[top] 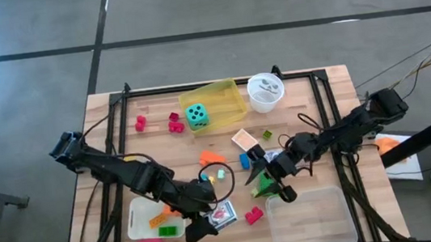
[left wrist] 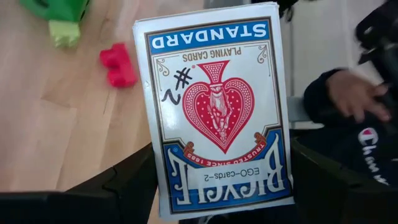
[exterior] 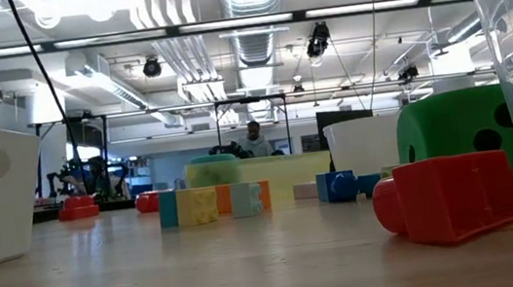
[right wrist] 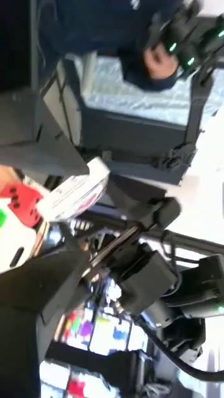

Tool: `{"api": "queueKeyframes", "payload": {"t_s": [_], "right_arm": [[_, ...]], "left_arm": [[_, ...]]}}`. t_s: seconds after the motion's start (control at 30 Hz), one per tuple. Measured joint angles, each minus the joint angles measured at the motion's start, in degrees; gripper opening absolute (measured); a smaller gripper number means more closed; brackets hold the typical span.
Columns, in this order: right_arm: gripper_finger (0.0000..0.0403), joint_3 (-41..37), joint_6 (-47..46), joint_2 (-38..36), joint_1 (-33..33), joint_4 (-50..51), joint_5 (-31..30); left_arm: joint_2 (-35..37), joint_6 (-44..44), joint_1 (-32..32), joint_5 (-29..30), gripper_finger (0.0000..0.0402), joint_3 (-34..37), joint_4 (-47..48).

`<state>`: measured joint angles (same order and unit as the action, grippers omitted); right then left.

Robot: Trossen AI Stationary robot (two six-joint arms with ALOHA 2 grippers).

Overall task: Pick & Place Toys
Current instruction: Put the white and blue deck of cards into the transparent bin

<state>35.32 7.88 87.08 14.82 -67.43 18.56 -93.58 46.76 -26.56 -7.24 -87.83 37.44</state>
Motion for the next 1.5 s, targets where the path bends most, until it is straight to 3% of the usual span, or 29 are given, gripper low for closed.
{"api": "queueKeyframes", "payload": {"t_s": [0.2, 0.57, 1.03, 1.2, 1.5], "right_arm": [[0.0254, 4.57, 10.25, 3.02, 1.73, 7.60, -7.46], [0.0260, 9.80, 24.60, 3.53, 8.02, 14.18, -21.41], [0.0259, 16.08, 24.99, 5.28, 8.58, 21.89, -21.65], [0.0212, 19.12, 25.16, 6.32, 8.58, 25.64, -21.54], [0.0062, 21.67, 25.65, 6.43, 8.91, 31.30, -20.87]], "left_arm": [[0.56, -0.20, 2.35, -0.36, 0.0289, -0.02, -2.30], [0.77, -0.40, 3.54, -3.56, 0.0289, -0.02, -3.89], [0.77, -0.16, 4.61, -5.76, 0.0289, -0.02, -6.02], [0.77, -0.17, 4.59, -6.36, 0.0289, -0.02, -5.97], [0.77, 0.00, 4.59, -7.73, 0.0289, 0.00, -5.69]]}}
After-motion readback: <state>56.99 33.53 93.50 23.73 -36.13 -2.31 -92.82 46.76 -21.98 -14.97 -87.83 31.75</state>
